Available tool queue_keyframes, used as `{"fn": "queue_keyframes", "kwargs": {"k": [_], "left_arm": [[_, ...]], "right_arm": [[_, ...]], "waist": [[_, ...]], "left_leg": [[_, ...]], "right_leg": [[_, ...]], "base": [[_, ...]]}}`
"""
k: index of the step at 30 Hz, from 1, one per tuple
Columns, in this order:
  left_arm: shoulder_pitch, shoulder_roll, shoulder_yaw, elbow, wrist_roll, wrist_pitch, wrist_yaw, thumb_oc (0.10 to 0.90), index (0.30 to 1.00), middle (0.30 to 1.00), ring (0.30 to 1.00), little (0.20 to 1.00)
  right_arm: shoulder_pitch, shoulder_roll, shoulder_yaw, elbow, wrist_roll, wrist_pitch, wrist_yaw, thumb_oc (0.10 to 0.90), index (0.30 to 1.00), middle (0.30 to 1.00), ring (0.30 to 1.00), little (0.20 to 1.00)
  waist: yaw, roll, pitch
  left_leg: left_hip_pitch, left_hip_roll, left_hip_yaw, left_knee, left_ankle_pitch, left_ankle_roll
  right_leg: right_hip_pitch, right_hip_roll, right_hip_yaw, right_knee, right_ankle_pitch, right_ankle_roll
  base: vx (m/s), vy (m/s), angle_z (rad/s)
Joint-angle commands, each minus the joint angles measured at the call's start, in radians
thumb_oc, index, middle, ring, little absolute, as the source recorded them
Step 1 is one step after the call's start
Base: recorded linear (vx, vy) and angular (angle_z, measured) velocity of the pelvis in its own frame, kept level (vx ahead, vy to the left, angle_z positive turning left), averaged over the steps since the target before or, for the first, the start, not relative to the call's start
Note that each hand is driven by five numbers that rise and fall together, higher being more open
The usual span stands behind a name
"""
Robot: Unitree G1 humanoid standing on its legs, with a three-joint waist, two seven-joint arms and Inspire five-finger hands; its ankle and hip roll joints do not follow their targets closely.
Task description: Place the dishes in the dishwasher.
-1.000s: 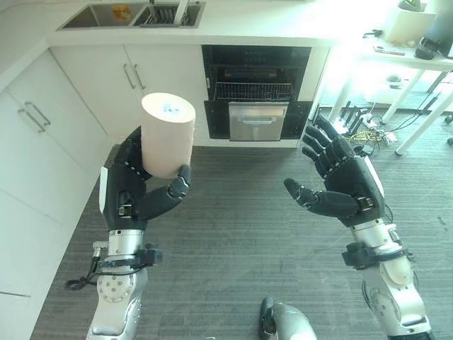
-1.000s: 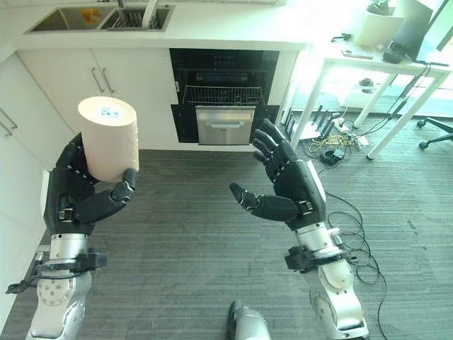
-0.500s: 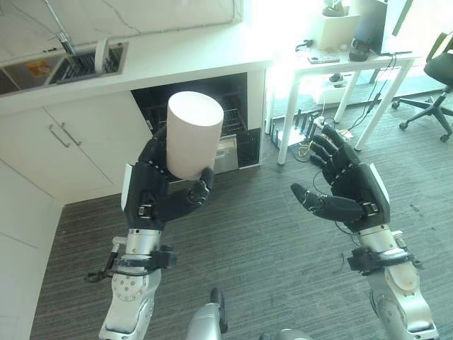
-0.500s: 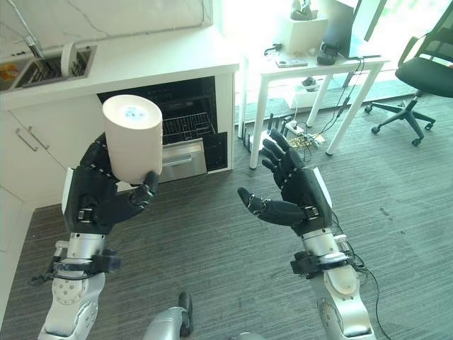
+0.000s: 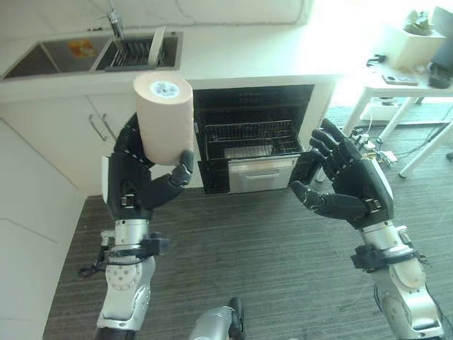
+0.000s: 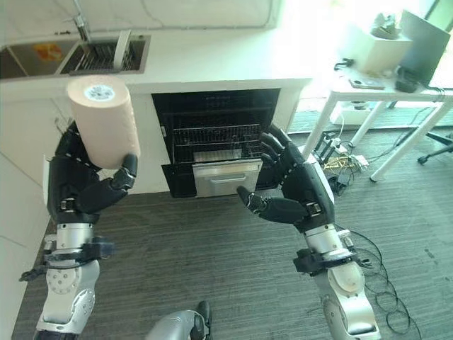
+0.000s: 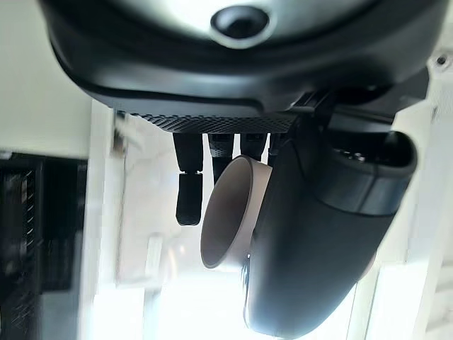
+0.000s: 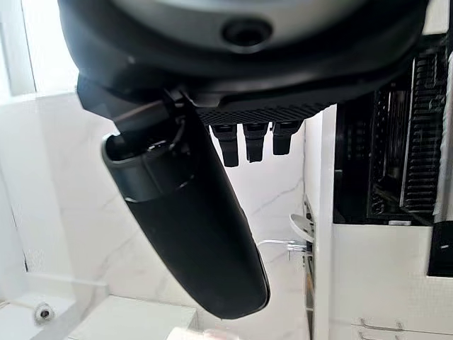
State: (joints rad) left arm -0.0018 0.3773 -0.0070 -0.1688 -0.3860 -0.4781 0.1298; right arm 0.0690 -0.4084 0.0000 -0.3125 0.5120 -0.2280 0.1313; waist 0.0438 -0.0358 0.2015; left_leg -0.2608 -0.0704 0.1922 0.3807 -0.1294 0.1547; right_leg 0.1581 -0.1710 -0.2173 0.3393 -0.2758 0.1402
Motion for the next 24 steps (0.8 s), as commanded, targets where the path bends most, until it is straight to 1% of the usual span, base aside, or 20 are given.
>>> {"fn": "queue_keyframes", "kwargs": {"k": [1, 2, 4, 5, 6, 7, 9, 11, 12, 13, 14, 15, 16, 18, 19, 20, 21, 22, 23, 24], "left_arm": [[-0.054, 0.039, 0.022, -0.135, 0.039, -0.075, -0.025, 0.400, 0.300, 0.300, 0.300, 0.300], [-0.065, 0.050, 0.024, -0.135, 0.033, -0.064, -0.020, 0.400, 0.300, 0.300, 0.300, 0.300], [-0.074, 0.054, 0.027, -0.134, 0.038, -0.061, -0.019, 0.400, 0.300, 0.300, 0.300, 0.300], [-0.075, 0.057, 0.032, -0.141, 0.048, -0.063, -0.017, 0.400, 0.300, 0.300, 0.300, 0.300], [-0.071, 0.057, 0.034, -0.148, 0.055, -0.063, -0.014, 0.400, 0.300, 0.300, 0.300, 0.300], [-0.065, 0.057, 0.035, -0.156, 0.061, -0.062, -0.013, 0.400, 0.300, 0.300, 0.300, 0.300], [-0.053, 0.055, 0.034, -0.174, 0.078, -0.051, -0.012, 0.400, 0.300, 0.300, 0.300, 0.300], [-0.038, 0.056, 0.035, -0.180, 0.085, -0.052, -0.009, 0.400, 0.300, 0.300, 0.300, 0.300], [-0.016, 0.066, 0.047, -0.193, 0.085, -0.056, -0.009, 0.400, 0.300, 0.300, 0.300, 0.300], [-0.010, 0.070, 0.053, -0.198, 0.085, -0.055, -0.008, 0.400, 0.300, 0.300, 0.300, 0.300], [-0.019, 0.074, 0.048, -0.202, 0.090, -0.045, 0.004, 0.400, 0.300, 0.300, 0.300, 0.300], [-0.026, 0.075, 0.042, -0.206, 0.100, -0.039, 0.026, 0.400, 0.300, 0.300, 0.300, 0.300], [-0.027, 0.076, 0.037, -0.210, 0.100, -0.035, 0.043, 0.400, 0.300, 0.300, 0.300, 0.300], [-0.013, 0.073, 0.040, -0.223, 0.092, -0.035, 0.051, 0.400, 0.300, 0.300, 0.300, 0.300], [0.002, 0.074, 0.042, -0.230, 0.085, -0.039, 0.040, 0.400, 0.300, 0.300, 0.300, 0.300], [0.013, 0.072, 0.041, -0.234, 0.084, -0.042, 0.031, 0.400, 0.300, 0.300, 0.300, 0.300], [0.024, 0.069, 0.036, -0.235, 0.079, -0.048, 0.023, 0.400, 0.300, 0.300, 0.300, 0.300], [0.027, 0.068, 0.035, -0.233, 0.076, -0.051, 0.019, 0.400, 0.300, 0.300, 0.300, 0.300], [0.046, 0.063, 0.032, -0.224, 0.056, -0.073, -0.001, 0.400, 0.300, 0.300, 0.300, 0.300], [0.049, 0.062, 0.029, -0.222, 0.048, -0.077, -0.003, 0.400, 0.300, 0.300, 0.300, 0.300]], "right_arm": [[-0.083, 0.015, -0.030, -0.082, -0.016, -0.086, 0.007, 0.800, 0.900, 0.900, 0.900, 0.900], [-0.084, 0.012, -0.028, -0.080, -0.016, -0.078, 0.008, 0.800, 0.900, 0.900, 0.900, 0.900], [-0.085, 0.009, -0.035, -0.073, 0.006, -0.081, 0.018, 0.800, 0.900, 0.900, 0.900, 0.900], [-0.082, 0.003, -0.044, -0.070, 0.028, -0.093, 0.028, 0.800, 0.900, 0.900, 0.900, 0.900], [-0.079, -0.001, -0.046, -0.071, 0.038, -0.099, 0.033, 0.800, 0.900, 0.900, 0.900, 0.900], [-0.072, -0.004, -0.049, -0.075, 0.047, -0.101, 0.033, 0.800, 0.900, 0.900, 0.900, 0.900], [-0.053, -0.003, -0.051, -0.089, 0.055, -0.091, 0.028, 0.800, 0.900, 0.900, 0.900, 0.900], [-0.044, 0.008, -0.044, -0.097, 0.050, -0.082, 0.032, 0.800, 0.900, 0.900, 0.900, 0.900], [-0.040, 0.021, -0.033, -0.103, 0.044, -0.070, 0.047, 0.800, 0.900, 0.900, 0.900, 0.900], [-0.041, 0.022, -0.031, -0.103, 0.047, -0.067, 0.052, 0.800, 0.900, 0.900, 0.900, 0.900], [-0.055, 0.016, -0.025, -0.096, 0.050, -0.055, 0.047, 0.800, 0.900, 0.900, 0.900, 0.900], [-0.077, 0.011, -0.020, -0.086, 0.051, -0.040, 0.038, 0.800, 0.900, 0.900, 0.900, 0.900], [-0.088, 0.002, -0.017, -0.084, 0.053, -0.026, 0.026, 0.800, 0.900, 0.900, 0.900, 0.900], [-0.091, -0.013, -0.019, -0.095, 0.070, -0.011, 0.027, 0.800, 0.900, 0.900, 0.900, 0.900], [-0.084, -0.026, -0.024, -0.100, 0.069, -0.010, 0.027, 0.800, 0.900, 0.900, 0.900, 0.900], [-0.076, -0.034, -0.029, -0.103, 0.076, -0.010, 0.022, 0.800, 0.900, 0.900, 0.900, 0.900], [-0.064, -0.038, -0.031, -0.101, 0.083, -0.018, 0.021, 0.800, 0.900, 0.900, 0.900, 0.900], [-0.061, -0.039, -0.031, -0.099, 0.084, -0.022, 0.022, 0.800, 0.900, 0.900, 0.900, 0.900], [-0.039, -0.036, -0.037, -0.095, 0.086, -0.030, 0.034, 0.800, 0.900, 0.900, 0.900, 0.900], [-0.034, -0.036, -0.034, -0.093, 0.081, -0.033, 0.035, 0.800, 0.900, 0.900, 0.900, 0.900]], "waist": [[-0.019, 0.035, -0.059], [-0.019, 0.031, -0.059], [-0.019, 0.029, -0.052], [-0.021, 0.020, -0.034], [-0.025, 0.016, -0.028], [-0.030, 0.009, -0.025], [-0.044, -0.001, -0.026], [-0.050, -0.007, -0.026], [-0.053, -0.009, -0.019], [-0.051, -0.010, -0.017], [-0.051, -0.011, -0.018], [-0.045, -0.014, -0.023], [-0.045, -0.017, -0.027], [-0.046, -0.020, -0.035], [-0.047, -0.025, -0.041], [-0.046, -0.028, -0.042], [-0.044, -0.035, -0.041], [-0.044, -0.037, -0.040], [-0.045, -0.055, -0.036], [-0.046, -0.055, -0.034]], "left_leg": [[0.105, 0.118, -0.091, -0.081, -0.066, -0.127], [0.112, 0.120, -0.079, -0.081, -0.064, -0.134], [0.125, 0.127, -0.081, -0.081, -0.063, -0.142], [0.140, 0.129, -0.083, -0.081, -0.067, -0.150], [0.145, 0.131, -0.085, -0.081, -0.072, -0.152], [0.149, 0.127, -0.090, -0.081, -0.080, -0.151], [0.158, 0.120, -0.105, -0.081, -0.101, -0.149], [0.178, 0.120, -0.109, -0.081, -0.125, -0.150], [0.209, 0.136, -0.112, -0.081, -0.150, -0.154], [0.216, 0.147, -0.114, -0.081, -0.153, -0.156], [0.222, 0.172, -0.126, -0.081, -0.146, -0.169], [0.226, 0.203, -0.118, -0.081, -0.135, -0.186], [0.237, 0.225, -0.118, -0.081, -0.132, -0.203], [0.263, 0.252, -0.118, -0.081, -0.126, -0.225], [0.276, 0.260, -0.118, -0.081, -0.103, -0.234], [0.282, 0.266, -0.114, -0.081, -0.063, -0.237], [0.287, 0.263, -0.108, -0.081, -0.011, -0.235], [0.288, 0.261, -0.108, -0.081, 0.000, -0.235], [0.305, 0.255, -0.056, -0.072, 0.055, -0.228], [0.300, 0.256, -0.031, -0.045, 0.053, -0.227]], "right_leg": [[-0.128, 0.056, -0.022, 0.172, 0.223, 0.028], [-0.140, 0.065, -0.046, 0.089, 0.186, 0.011], [-0.119, 0.074, -0.072, -0.018, 0.174, -0.002], [-0.159, 0.039, -0.069, -0.039, 0.161, -0.012], [-0.185, 0.024, -0.053, -0.039, 0.153, -0.012], [-0.217, 0.006, -0.019, -0.039, 0.154, -0.007], [-0.273, -0.029, 0.049, -0.039, 0.186, 0.013], [-0.318, -0.061, 0.077, -0.039, 0.228, 0.028], [-0.356, -0.085, 0.081, -0.039, 0.256, 0.038], [-0.357, -0.083, 0.082, -0.039, 0.248, 0.041], [-0.356, -0.072, 0.090, -0.039, 0.211, 0.045], [-0.348, -0.066, 0.059, -0.039, 0.191, 0.039], [-0.347, -0.053, 0.054, -0.039, 0.179, 0.027], [-0.345, -0.028, 0.051, -0.039, 0.168, 0.002], [-0.336, -0.002, 0.063, -0.039, 0.159, -0.016], [-0.325, 0.017, 0.069, -0.039, 0.149, -0.031], [-0.305, 0.036, 0.075, -0.039, 0.134, -0.049], [-0.300, 0.039, 0.077, -0.039, 0.131, -0.054], [-0.273, 0.040, 0.063, -0.039, 0.113, -0.075], [-0.266, 0.036, 0.049, -0.039, 0.107, -0.080]], "base": [[0.25, 0.210, 0.31], [0.26, 0.129, 0.26], [0.20, -0.111, 0.09], [0.16, -0.213, 0.06], [0.15, -0.248, -0.18], [0.14, -0.249, -0.32], [0.19, -0.281, 0.17], [0.26, -0.339, 0.41], [0.33, -0.433, 0.22], [0.47, -0.695, 0.06], [0.40, -0.688, 0.12], [0.43, -0.778, 0.21], [0.33, -0.607, 0.28], [0.30, -0.521, 0.06], [0.32, -0.557, -0.16], [0.35, -0.627, -0.08], [0.24, -0.461, -0.22], [0.31, -0.587, -0.11], [0.23, -0.439, -0.11], [0.25, -0.509, -0.06]]}}
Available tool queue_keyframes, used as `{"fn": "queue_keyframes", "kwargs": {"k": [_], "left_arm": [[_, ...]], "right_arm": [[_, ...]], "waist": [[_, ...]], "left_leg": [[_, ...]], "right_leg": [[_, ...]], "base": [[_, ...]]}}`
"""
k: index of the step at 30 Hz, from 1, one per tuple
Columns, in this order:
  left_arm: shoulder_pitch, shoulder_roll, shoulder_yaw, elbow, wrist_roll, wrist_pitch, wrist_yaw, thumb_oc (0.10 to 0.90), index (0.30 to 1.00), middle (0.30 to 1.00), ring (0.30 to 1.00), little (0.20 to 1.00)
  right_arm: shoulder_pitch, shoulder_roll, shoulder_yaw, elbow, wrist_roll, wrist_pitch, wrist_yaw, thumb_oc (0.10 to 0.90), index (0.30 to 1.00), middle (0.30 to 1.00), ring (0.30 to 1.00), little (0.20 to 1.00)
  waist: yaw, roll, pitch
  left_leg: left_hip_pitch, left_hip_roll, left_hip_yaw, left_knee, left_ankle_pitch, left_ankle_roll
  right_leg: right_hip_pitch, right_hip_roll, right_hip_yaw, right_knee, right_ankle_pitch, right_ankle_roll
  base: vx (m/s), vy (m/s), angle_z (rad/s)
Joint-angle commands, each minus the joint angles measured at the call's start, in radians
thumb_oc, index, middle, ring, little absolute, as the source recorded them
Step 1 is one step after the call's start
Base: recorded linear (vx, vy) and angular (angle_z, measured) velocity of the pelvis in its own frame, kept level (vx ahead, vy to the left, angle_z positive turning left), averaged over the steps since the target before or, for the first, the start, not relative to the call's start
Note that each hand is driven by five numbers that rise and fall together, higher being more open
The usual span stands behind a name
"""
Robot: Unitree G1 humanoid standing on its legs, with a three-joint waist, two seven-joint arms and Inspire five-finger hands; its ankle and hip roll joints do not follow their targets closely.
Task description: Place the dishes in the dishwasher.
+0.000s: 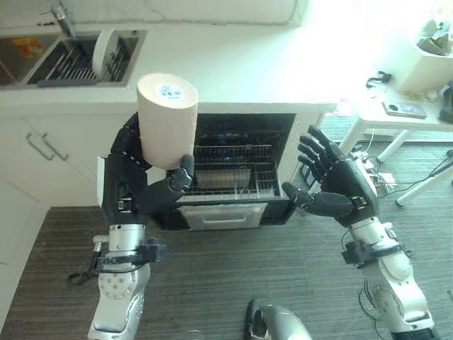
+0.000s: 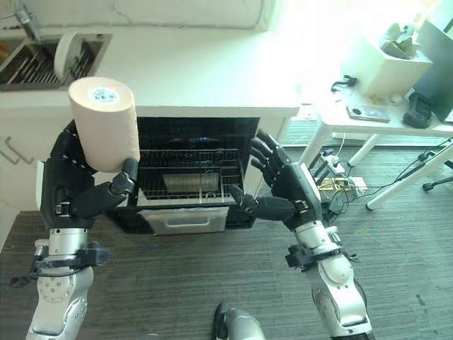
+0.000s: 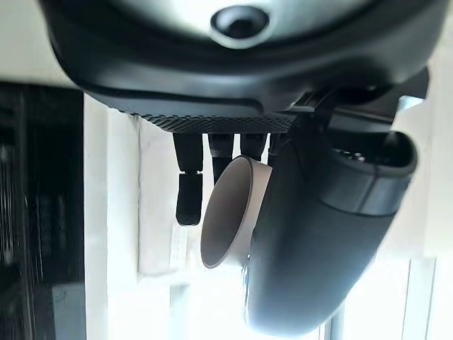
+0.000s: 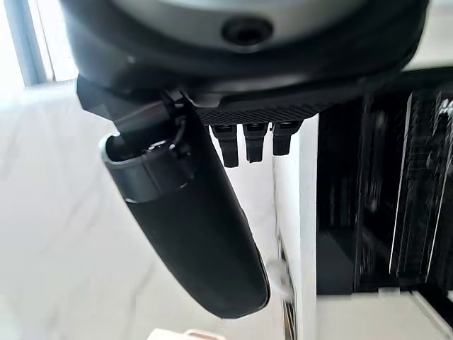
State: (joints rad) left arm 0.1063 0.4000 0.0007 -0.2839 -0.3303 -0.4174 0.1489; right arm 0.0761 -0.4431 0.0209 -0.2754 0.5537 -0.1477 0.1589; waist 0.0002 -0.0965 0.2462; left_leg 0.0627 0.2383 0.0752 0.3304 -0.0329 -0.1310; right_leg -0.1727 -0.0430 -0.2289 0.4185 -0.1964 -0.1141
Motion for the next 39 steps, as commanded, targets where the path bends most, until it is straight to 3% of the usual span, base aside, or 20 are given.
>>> {"fn": "queue_keyframes", "kwargs": {"k": [1, 4, 6, 13, 20, 27, 29, 30, 31, 32, 34, 36, 39], "left_arm": [[-0.065, 0.031, 0.010, -0.092, -0.021, -0.142, -0.028, 0.400, 0.300, 0.300, 0.300, 0.300], [-0.042, 0.017, 0.013, -0.089, -0.052, -0.146, -0.035, 0.400, 0.300, 0.300, 0.300, 0.300], [-0.061, 0.009, -0.008, -0.063, -0.028, -0.167, -0.023, 0.400, 0.300, 0.300, 0.300, 0.300], [-0.070, 0.003, -0.014, -0.043, -0.023, -0.180, 0.026, 0.400, 0.300, 0.300, 0.300, 0.300], [-0.061, 0.004, -0.001, -0.035, -0.053, -0.210, 0.014, 0.400, 0.300, 0.300, 0.300, 0.300], [-0.140, 0.008, -0.001, -0.021, -0.050, -0.172, -0.013, 0.400, 0.300, 0.300, 0.300, 0.300], [-0.153, 0.008, 0.000, -0.019, -0.045, -0.161, -0.027, 0.400, 0.300, 0.300, 0.300, 0.300], [-0.157, 0.011, 0.002, -0.022, -0.026, -0.165, -0.031, 0.400, 0.300, 0.300, 0.300, 0.300], [-0.161, 0.010, 0.001, -0.025, -0.004, -0.165, -0.024, 0.400, 0.300, 0.300, 0.300, 0.300], [-0.171, 0.017, 0.003, -0.026, 0.001, -0.154, -0.017, 0.400, 0.300, 0.300, 0.300, 0.300], [-0.189, 0.025, 0.006, -0.024, 0.023, -0.138, 0.000, 0.400, 0.300, 0.300, 0.300, 0.300], [-0.165, 0.035, 0.016, -0.045, 0.042, -0.139, 0.006, 0.400, 0.300, 0.300, 0.300, 0.300], [-0.151, 0.034, -0.007, -0.068, 0.069, -0.117, 0.036, 0.400, 0.300, 0.300, 0.300, 0.300]], "right_arm": [[-0.040, -0.003, -0.047, -0.125, 0.032, -0.112, 0.003, 0.800, 0.900, 0.900, 0.900, 0.900], [-0.042, -0.003, -0.035, -0.117, 0.028, -0.111, 0.005, 0.800, 0.900, 0.900, 0.900, 0.900], [-0.057, 0.020, -0.005, -0.087, -0.012, -0.130, -0.016, 0.800, 0.900, 0.900, 0.900, 0.900], [-0.041, -0.006, -0.013, -0.085, -0.021, -0.127, 0.007, 0.800, 0.900, 0.900, 0.900, 0.900], [-0.018, -0.015, -0.045, -0.091, -0.020, -0.125, 0.005, 0.800, 0.900, 0.900, 0.900, 0.900], [-0.050, 0.017, -0.053, -0.079, -0.047, -0.119, -0.049, 0.800, 0.900, 0.900, 0.900, 0.900], [-0.056, 0.035, -0.048, -0.079, -0.030, -0.117, -0.046, 0.800, 0.900, 0.900, 0.900, 0.900], [-0.053, 0.051, -0.046, -0.088, -0.007, -0.110, -0.036, 0.800, 0.900, 0.900, 0.900, 0.900], [-0.052, 0.064, -0.040, -0.095, 0.011, -0.104, -0.029, 0.800, 0.900, 0.900, 0.900, 0.900], [-0.054, 0.072, -0.040, -0.088, 0.040, -0.102, -0.019, 0.800, 0.900, 0.900, 0.900, 0.900], [-0.052, 0.078, -0.050, -0.081, 0.089, -0.104, -0.008, 0.800, 0.900, 0.900, 0.900, 0.900], [-0.029, 0.088, -0.057, -0.096, 0.128, -0.077, -0.016, 0.800, 0.900, 0.900, 0.900, 0.900], [-0.036, 0.075, -0.039, -0.102, 0.123, -0.041, -0.024, 0.800, 0.900, 0.900, 0.900, 0.900]], "waist": [[0.005, 0.004, -0.073], [0.009, 0.030, -0.075], [-0.004, 0.081, -0.077], [-0.007, 0.125, -0.086], [0.000, 0.119, -0.094], [0.032, 0.084, -0.104], [0.032, 0.077, -0.107], [0.021, 0.084, -0.102], [0.010, 0.084, -0.096], [0.009, 0.083, -0.095], [0.012, 0.068, -0.086], [-0.008, 0.058, -0.077], [0.000, 0.048, -0.092]], "left_leg": [[-0.054, -0.087, 0.100, 0.042, -0.075, 0.072], [-0.041, -0.150, 0.122, -0.030, -0.109, 0.087], [-0.121, -0.115, 0.164, -0.030, -0.146, 0.067], [-0.263, -0.040, 0.132, -0.030, -0.080, 0.026], [-0.260, -0.053, 0.128, -0.030, -0.100, 0.049], [-0.250, -0.136, 0.089, -0.030, -0.149, 0.104], [-0.238, -0.155, 0.073, -0.030, -0.161, 0.126], [-0.222, -0.165, 0.048, -0.030, -0.175, 0.143], [-0.208, -0.172, 0.037, -0.030, -0.183, 0.149], [-0.207, -0.171, 0.031, -0.030, -0.182, 0.143], [-0.205, -0.166, 0.039, -0.030, -0.179, 0.128], [-0.187, -0.151, 0.038, -0.030, -0.199, 0.122], [-0.185, -0.131, 0.054, -0.030, -0.203, 0.108]], "right_leg": [[0.079, -0.102, 0.032, -0.119, 0.021, 0.175], [0.088, -0.094, 0.013, -0.119, 0.013, 0.184], [0.101, -0.063, -0.027, -0.119, -0.006, 0.186], [0.146, -0.026, -0.034, -0.119, -0.071, 0.169], [0.181, -0.051, -0.037, -0.119, -0.086, 0.185], [0.228, -0.102, -0.043, -0.119, -0.053, 0.243], [0.250, -0.100, -0.056, -0.119, 0.029, 0.268], [0.244, -0.077, -0.051, -0.063, 0.120, 0.291], [0.185, -0.074, -0.028, -0.011, 0.139, 0.286], [0.180, -0.066, -0.034, -0.068, 0.121, 0.274], [0.143, -0.106, -0.042, -0.119, 0.045, 0.254], [0.065, -0.144, 0.030, -0.119, 0.074, 0.267], [0.056, -0.148, 0.016, -0.119, 0.042, 0.263]], "base": [[0.12, -0.228, -0.12], [0.10, -0.082, -0.03], [0.07, 0.018, 0.08], [0.09, 0.103, 0.16], [0.16, 0.241, -0.11], [0.17, 0.279, 0.26], [0.22, 0.272, 0.32], [0.25, 0.269, 0.32], [0.25, 0.184, 0.16], [0.17, -0.008, 0.32], [0.11, -0.170, 0.18], [0.17, -0.388, 0.04], [0.12, -0.297, 0.13]]}}
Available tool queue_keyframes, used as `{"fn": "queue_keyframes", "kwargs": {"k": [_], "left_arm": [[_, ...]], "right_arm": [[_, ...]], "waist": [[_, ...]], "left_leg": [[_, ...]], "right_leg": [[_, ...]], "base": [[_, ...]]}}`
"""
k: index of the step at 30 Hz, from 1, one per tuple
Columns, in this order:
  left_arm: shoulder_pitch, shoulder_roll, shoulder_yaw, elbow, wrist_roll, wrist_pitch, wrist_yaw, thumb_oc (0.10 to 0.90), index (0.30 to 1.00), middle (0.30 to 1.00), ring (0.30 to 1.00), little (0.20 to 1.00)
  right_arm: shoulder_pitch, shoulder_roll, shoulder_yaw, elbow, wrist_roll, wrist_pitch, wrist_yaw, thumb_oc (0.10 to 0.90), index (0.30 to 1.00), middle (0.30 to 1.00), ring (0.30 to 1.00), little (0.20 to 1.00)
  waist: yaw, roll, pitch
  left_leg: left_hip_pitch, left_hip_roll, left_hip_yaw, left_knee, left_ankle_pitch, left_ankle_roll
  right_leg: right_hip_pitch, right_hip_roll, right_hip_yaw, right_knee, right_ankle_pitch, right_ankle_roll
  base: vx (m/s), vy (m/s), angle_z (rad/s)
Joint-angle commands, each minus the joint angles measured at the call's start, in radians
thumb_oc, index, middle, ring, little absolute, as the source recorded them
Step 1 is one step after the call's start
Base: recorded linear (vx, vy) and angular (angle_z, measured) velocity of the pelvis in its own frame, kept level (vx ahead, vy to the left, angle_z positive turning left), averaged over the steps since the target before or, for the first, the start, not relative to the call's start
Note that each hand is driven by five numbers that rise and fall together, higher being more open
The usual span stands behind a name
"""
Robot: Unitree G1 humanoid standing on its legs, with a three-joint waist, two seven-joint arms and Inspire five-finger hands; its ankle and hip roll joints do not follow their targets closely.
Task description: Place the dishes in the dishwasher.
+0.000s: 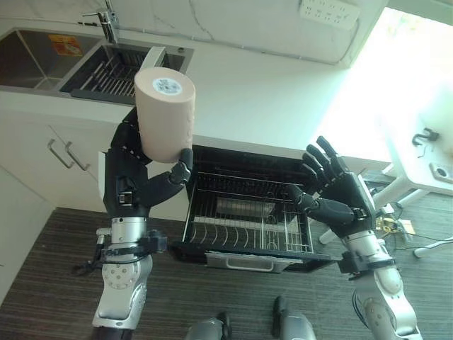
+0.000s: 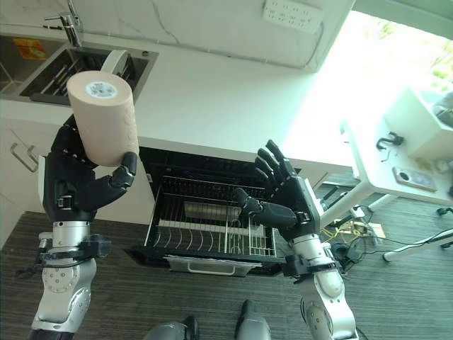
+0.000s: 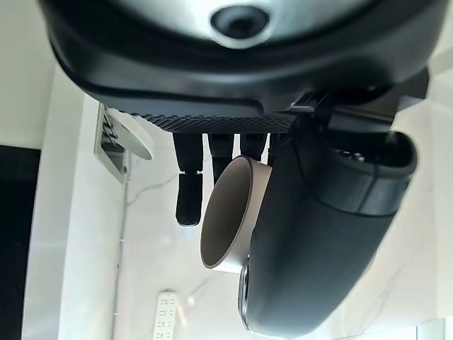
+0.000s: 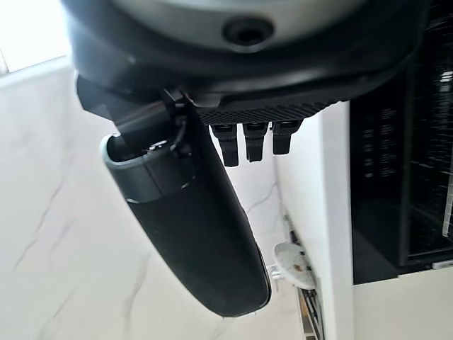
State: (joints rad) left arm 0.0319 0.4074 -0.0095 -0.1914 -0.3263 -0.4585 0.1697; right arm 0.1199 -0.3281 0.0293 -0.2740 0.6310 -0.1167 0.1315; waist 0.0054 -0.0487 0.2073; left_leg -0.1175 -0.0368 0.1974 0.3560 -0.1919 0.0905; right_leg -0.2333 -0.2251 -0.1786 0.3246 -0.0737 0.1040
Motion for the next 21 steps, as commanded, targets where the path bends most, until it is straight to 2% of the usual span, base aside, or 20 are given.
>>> {"fn": "queue_keyframes", "kwargs": {"k": [1, 3, 8, 12, 13, 16, 21], "left_arm": [[-0.076, 0.025, -0.002, -0.163, 0.078, -0.067, 0.031, 0.400, 0.300, 0.300, 0.300, 0.300], [-0.077, 0.028, -0.006, -0.153, 0.092, -0.077, 0.062, 0.400, 0.300, 0.300, 0.300, 0.300], [-0.066, 0.035, -0.014, -0.139, 0.091, -0.042, 0.050, 0.400, 0.300, 0.300, 0.300, 0.300], [-0.070, 0.044, -0.046, -0.098, 0.185, -0.064, 0.090, 0.400, 0.300, 0.300, 0.300, 0.300], [-0.075, 0.049, -0.055, -0.082, 0.228, -0.090, 0.134, 0.400, 0.300, 0.300, 0.300, 0.300], [-0.097, 0.046, -0.088, -0.029, 0.266, -0.085, 0.166, 0.400, 0.300, 0.300, 0.300, 0.300], [-0.142, 0.032, -0.186, 0.084, 0.400, -0.117, 0.238, 0.400, 0.300, 0.300, 0.300, 0.300]], "right_arm": [[-0.089, -0.047, -0.041, -0.102, 0.047, -0.062, -0.004, 0.800, 0.900, 0.900, 0.900, 0.900], [-0.107, -0.057, -0.030, -0.101, 0.043, -0.054, -0.013, 0.800, 0.900, 0.900, 0.900, 0.900], [-0.137, -0.081, -0.022, -0.105, 0.073, -0.040, 0.004, 0.800, 0.900, 0.900, 0.900, 0.900], [-0.157, -0.095, -0.006, -0.103, 0.112, -0.026, 0.054, 0.800, 0.900, 0.900, 0.900, 0.900], [-0.165, -0.100, -0.002, -0.100, 0.127, -0.025, 0.068, 0.800, 0.900, 0.900, 0.900, 0.900], [-0.191, -0.100, 0.016, -0.091, 0.151, -0.032, 0.084, 0.800, 0.900, 0.900, 0.900, 0.900], [-0.238, -0.067, 0.051, -0.098, 0.218, -0.049, 0.095, 0.800, 0.900, 0.900, 0.900, 0.900]], "waist": [[-0.001, -0.001, -0.058], [0.004, -0.001, -0.062], [0.008, 0.006, -0.070], [0.001, 0.017, -0.077], [0.000, 0.019, -0.082], [-0.001, 0.020, -0.092], [-0.006, 0.024, -0.110]], "left_leg": [[-0.004, 0.150, -0.065, -0.056, -0.043, -0.117], [-0.003, 0.165, -0.062, -0.056, -0.037, -0.128], [0.002, 0.190, -0.064, -0.056, -0.029, -0.146], [0.017, 0.204, -0.064, -0.056, -0.027, -0.157], [0.021, 0.207, -0.064, -0.056, -0.027, -0.160], [0.031, 0.210, -0.064, -0.056, -0.031, -0.165], [0.050, 0.208, -0.069, -0.056, -0.044, -0.167]], "right_leg": [[0.118, 0.035, -0.036, -0.025, -0.088, 0.041], [0.120, 0.039, -0.038, -0.025, -0.099, 0.034], [0.131, 0.051, -0.045, -0.025, -0.117, 0.020], [0.145, 0.062, -0.046, -0.025, -0.127, 0.010], [0.148, 0.064, -0.048, -0.025, -0.129, 0.009], [0.159, 0.068, -0.050, -0.025, -0.135, 0.006], [0.171, 0.068, -0.041, -0.025, -0.139, 0.006]], "base": [[0.10, -0.276, 0.15], [0.07, -0.235, 0.00], [0.02, -0.159, -0.16], [0.01, -0.087, -0.07], [0.03, -0.069, -0.08], [0.04, -0.039, -0.03], [0.04, 0.016, 0.01]]}}
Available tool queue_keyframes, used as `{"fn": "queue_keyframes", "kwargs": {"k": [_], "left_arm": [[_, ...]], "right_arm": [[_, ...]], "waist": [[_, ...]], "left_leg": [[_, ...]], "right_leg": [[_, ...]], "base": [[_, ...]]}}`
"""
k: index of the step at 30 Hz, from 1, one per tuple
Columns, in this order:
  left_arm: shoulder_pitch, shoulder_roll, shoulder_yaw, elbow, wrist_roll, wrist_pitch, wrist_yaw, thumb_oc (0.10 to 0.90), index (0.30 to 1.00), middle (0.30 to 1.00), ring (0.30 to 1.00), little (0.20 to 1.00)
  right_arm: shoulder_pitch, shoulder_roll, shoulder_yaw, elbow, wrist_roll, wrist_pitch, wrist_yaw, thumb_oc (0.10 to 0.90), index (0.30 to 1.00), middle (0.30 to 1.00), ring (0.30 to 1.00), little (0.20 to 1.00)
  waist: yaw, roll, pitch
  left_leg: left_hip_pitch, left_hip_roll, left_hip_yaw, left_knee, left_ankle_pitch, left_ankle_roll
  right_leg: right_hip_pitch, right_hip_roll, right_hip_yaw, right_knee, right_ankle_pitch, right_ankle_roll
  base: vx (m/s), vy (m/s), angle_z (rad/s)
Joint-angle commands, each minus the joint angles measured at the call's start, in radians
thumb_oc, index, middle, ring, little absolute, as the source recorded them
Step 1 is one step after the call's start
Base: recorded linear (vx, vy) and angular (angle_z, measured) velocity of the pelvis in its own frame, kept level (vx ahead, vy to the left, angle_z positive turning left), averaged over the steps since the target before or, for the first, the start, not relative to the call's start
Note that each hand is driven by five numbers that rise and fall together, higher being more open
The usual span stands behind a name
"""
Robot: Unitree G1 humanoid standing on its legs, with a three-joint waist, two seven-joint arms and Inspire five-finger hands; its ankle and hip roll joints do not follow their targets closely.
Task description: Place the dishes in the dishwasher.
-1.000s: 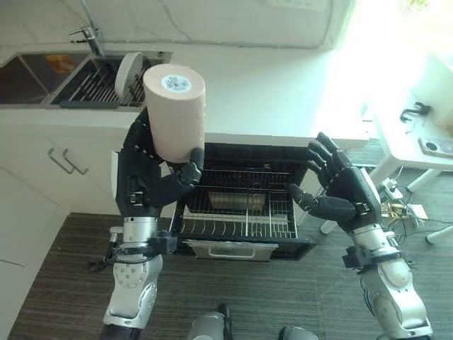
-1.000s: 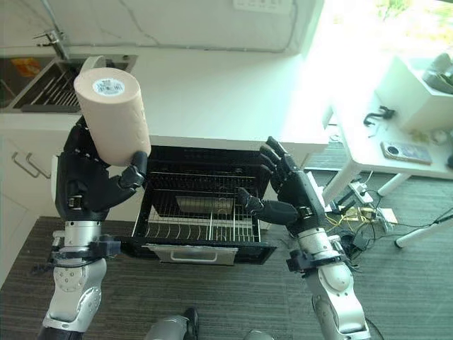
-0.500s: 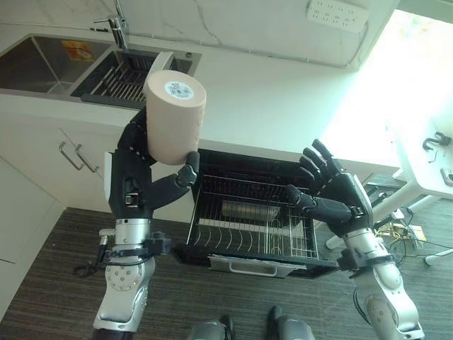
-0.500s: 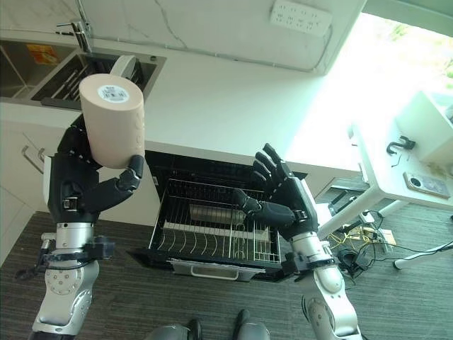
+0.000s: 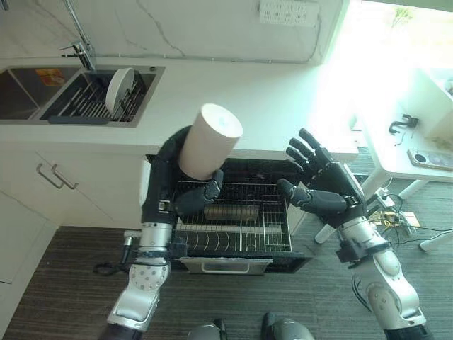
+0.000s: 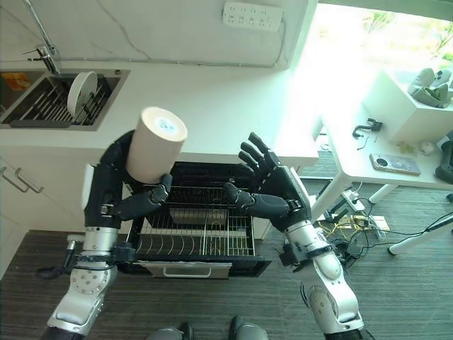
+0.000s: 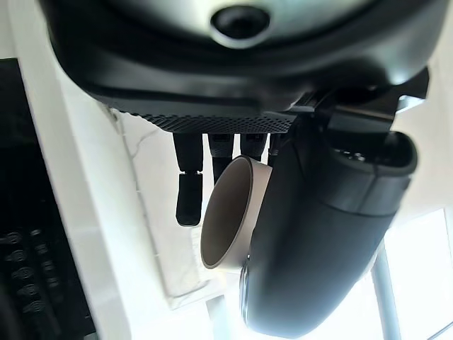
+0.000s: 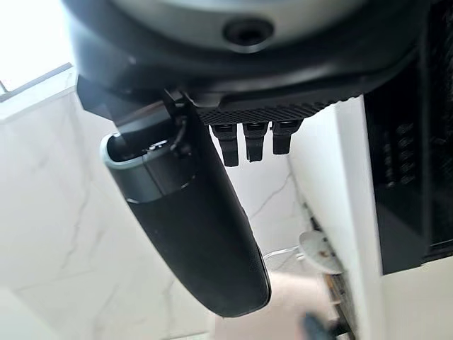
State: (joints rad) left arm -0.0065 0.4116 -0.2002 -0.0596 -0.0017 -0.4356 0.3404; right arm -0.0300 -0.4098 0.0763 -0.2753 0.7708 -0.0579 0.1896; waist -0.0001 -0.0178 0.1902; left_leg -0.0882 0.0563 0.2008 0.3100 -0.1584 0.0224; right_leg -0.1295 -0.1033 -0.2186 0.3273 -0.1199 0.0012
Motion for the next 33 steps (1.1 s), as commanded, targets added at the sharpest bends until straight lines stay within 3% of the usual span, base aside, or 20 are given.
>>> {"fn": "queue_keyframes", "kwargs": {"k": [1, 14, 19, 33], "left_arm": [[-0.109, 0.027, -0.011, -0.028, 0.089, -0.146, 0.071, 0.400, 0.300, 0.300, 0.300, 0.300], [-0.159, 0.007, -0.151, 0.063, 0.116, -0.198, 0.045, 0.400, 0.300, 0.300, 0.300, 0.300], [-0.167, 0.003, -0.170, 0.046, 0.107, -0.200, 0.044, 0.400, 0.300, 0.300, 0.300, 0.300], [-0.167, -0.007, -0.160, 0.004, 0.074, -0.184, 0.038, 0.400, 0.300, 0.300, 0.300, 0.300]], "right_arm": [[-0.092, 0.021, 0.012, -0.095, 0.081, -0.111, 0.035, 0.800, 0.900, 0.900, 0.900, 0.900], [-0.148, 0.096, 0.082, -0.032, 0.103, -0.112, -0.058, 0.800, 0.900, 0.900, 0.900, 0.900], [-0.159, 0.098, 0.092, -0.005, 0.000, -0.135, -0.112, 0.800, 0.900, 0.900, 0.900, 0.900], [-0.162, 0.102, 0.109, 0.011, -0.044, -0.121, -0.105, 0.800, 0.900, 0.900, 0.900, 0.900]], "waist": [[0.000, -0.007, -0.095], [0.005, -0.012, -0.102], [0.005, -0.011, -0.102], [0.012, -0.011, -0.100]], "left_leg": [[0.023, 0.114, -0.072, -0.010, -0.080, -0.099], [0.057, 0.104, -0.073, -0.010, -0.102, -0.086], [0.064, 0.103, -0.072, -0.010, -0.105, -0.082], [0.071, 0.098, -0.078, -0.010, -0.109, -0.079]], "right_leg": [[0.069, -0.055, -0.001, -0.027, -0.093, 0.109], [0.092, -0.065, 0.002, -0.027, -0.087, 0.120], [0.096, -0.068, 0.003, -0.027, -0.086, 0.122], [0.107, -0.071, -0.004, -0.027, -0.090, 0.120]], "base": [[0.02, 0.037, 0.03], [0.02, 0.014, 0.02], [0.00, 0.000, 0.00], [0.00, 0.000, 0.00]]}}
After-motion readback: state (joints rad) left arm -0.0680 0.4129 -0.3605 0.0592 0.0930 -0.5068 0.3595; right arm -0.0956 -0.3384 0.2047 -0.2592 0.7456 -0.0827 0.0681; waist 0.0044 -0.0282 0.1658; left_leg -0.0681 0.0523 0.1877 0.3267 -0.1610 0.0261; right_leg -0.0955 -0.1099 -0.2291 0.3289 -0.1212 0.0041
